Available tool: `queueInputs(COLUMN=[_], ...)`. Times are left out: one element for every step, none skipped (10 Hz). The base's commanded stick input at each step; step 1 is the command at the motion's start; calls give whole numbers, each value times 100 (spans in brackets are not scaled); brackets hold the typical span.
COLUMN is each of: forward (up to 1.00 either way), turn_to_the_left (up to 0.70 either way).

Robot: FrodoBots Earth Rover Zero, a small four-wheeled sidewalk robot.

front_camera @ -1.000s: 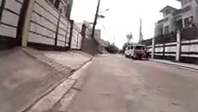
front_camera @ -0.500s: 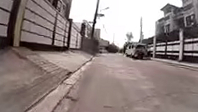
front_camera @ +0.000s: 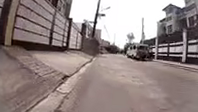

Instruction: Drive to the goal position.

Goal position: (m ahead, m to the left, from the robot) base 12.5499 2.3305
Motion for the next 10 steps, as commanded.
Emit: queueInputs(forward=[70, 70, 70, 70, 70, 70, 70, 70, 70, 70], turn_to_the_left=[0, 0, 0, 0, 0, 0, 0, 0, 0, 0])
